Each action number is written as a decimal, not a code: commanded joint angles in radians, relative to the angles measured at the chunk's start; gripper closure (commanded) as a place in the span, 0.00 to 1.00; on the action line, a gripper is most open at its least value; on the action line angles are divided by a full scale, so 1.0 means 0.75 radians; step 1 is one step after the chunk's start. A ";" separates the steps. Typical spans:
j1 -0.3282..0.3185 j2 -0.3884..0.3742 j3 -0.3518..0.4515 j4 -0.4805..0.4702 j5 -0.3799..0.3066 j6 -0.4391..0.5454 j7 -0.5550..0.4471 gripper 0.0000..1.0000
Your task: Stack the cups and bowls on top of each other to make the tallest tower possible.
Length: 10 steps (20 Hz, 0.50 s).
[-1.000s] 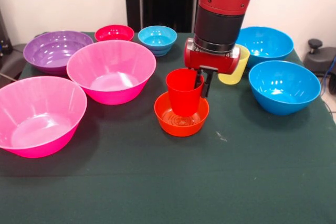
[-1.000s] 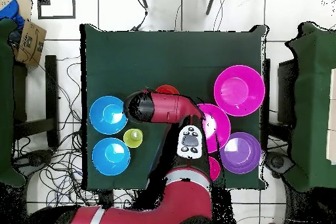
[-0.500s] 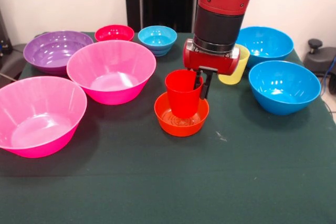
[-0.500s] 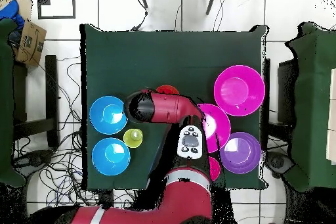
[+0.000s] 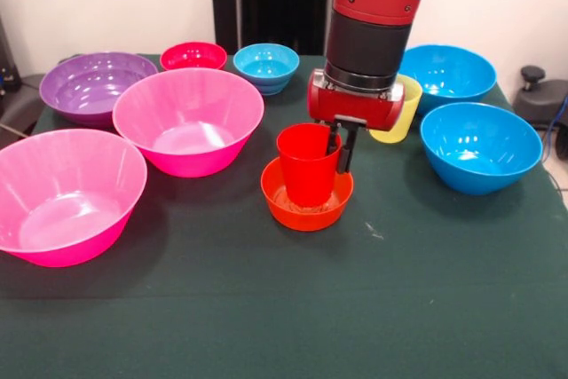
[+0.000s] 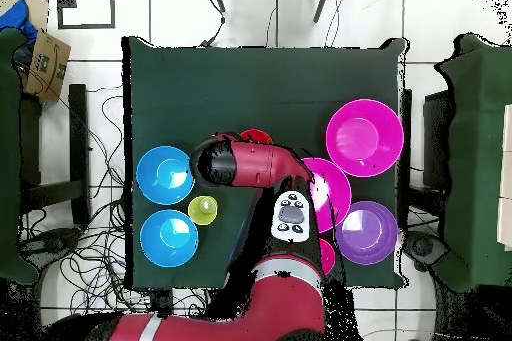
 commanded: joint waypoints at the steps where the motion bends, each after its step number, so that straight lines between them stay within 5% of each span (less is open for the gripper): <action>1: -0.005 0.031 0.077 0.034 -0.095 -0.058 0.075 0.00; 10: 0.020 0.024 0.063 0.030 -0.104 -0.026 0.068 0.00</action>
